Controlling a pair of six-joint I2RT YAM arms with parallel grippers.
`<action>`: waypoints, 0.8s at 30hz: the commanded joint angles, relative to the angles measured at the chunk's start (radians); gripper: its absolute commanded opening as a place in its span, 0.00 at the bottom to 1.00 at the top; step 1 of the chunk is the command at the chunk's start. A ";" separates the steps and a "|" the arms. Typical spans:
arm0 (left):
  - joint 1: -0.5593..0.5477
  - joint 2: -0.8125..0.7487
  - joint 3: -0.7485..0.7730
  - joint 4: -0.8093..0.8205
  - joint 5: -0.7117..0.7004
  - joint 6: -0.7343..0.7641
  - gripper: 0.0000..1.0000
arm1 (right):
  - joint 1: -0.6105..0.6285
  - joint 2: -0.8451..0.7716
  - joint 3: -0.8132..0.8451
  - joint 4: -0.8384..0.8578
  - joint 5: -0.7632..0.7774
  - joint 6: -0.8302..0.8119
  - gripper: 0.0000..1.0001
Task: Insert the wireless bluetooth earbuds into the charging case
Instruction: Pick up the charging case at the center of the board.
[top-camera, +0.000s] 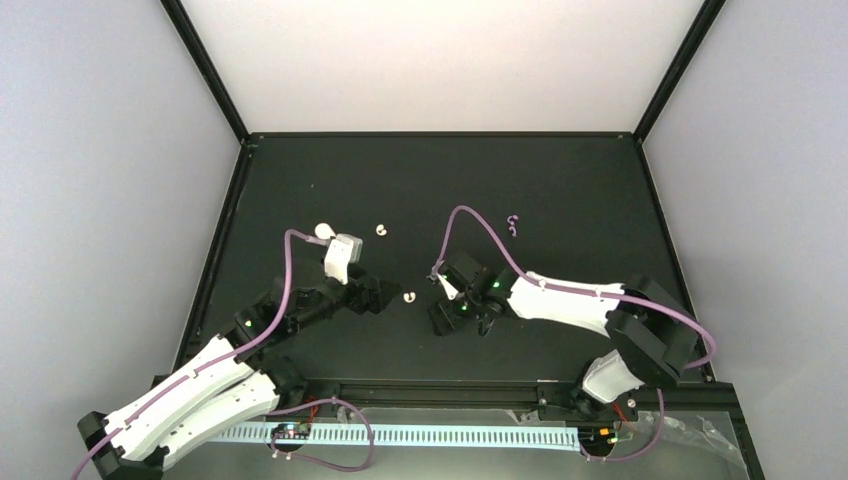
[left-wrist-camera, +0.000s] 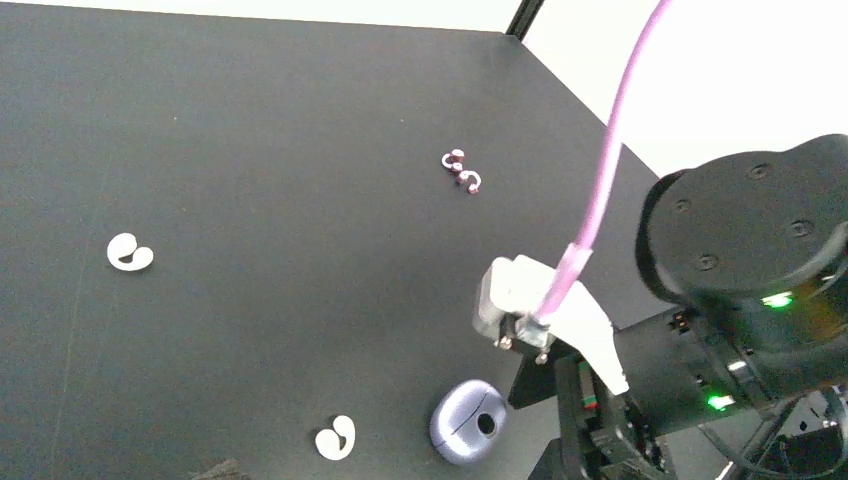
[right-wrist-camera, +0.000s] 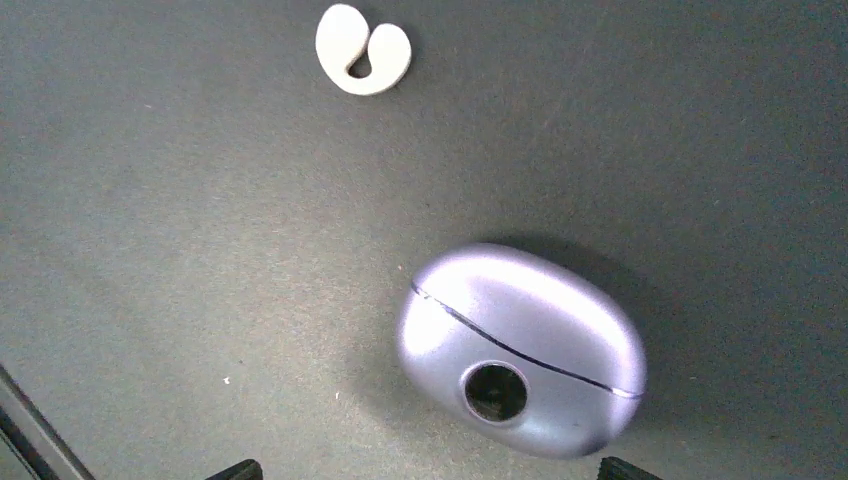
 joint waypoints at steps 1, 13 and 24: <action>-0.004 -0.012 -0.002 0.007 0.006 -0.014 0.99 | 0.004 -0.071 -0.001 -0.012 0.099 0.018 0.89; -0.004 -0.032 -0.002 -0.015 0.011 -0.029 0.99 | -0.095 -0.010 0.121 0.074 0.066 0.008 0.85; -0.004 -0.035 -0.002 -0.019 0.008 -0.034 0.99 | -0.175 0.090 0.098 0.058 0.136 0.065 0.23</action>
